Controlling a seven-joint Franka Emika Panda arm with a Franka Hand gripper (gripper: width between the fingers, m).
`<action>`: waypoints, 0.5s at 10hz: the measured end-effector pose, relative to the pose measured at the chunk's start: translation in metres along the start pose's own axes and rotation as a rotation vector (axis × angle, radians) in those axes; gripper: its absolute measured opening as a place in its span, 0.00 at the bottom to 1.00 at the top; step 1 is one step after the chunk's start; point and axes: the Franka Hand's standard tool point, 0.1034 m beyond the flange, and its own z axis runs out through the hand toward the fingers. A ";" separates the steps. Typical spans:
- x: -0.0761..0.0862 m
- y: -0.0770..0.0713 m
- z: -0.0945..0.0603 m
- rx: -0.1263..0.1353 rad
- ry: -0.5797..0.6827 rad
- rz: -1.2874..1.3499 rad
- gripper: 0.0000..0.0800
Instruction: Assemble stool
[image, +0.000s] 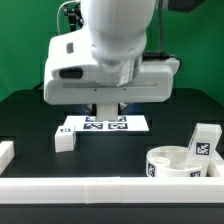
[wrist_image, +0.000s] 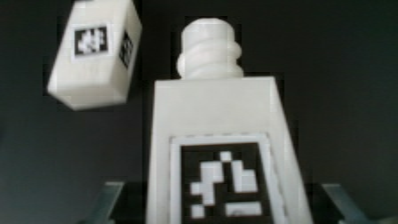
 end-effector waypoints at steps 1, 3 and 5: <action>0.001 -0.005 -0.003 0.033 0.047 0.044 0.42; 0.015 -0.002 -0.007 0.030 0.196 0.060 0.42; 0.015 0.000 -0.006 0.021 0.316 0.067 0.42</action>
Offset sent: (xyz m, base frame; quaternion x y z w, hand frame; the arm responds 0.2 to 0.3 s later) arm 0.0000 0.0000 0.0000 0.0000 0.1938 0.0000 0.9810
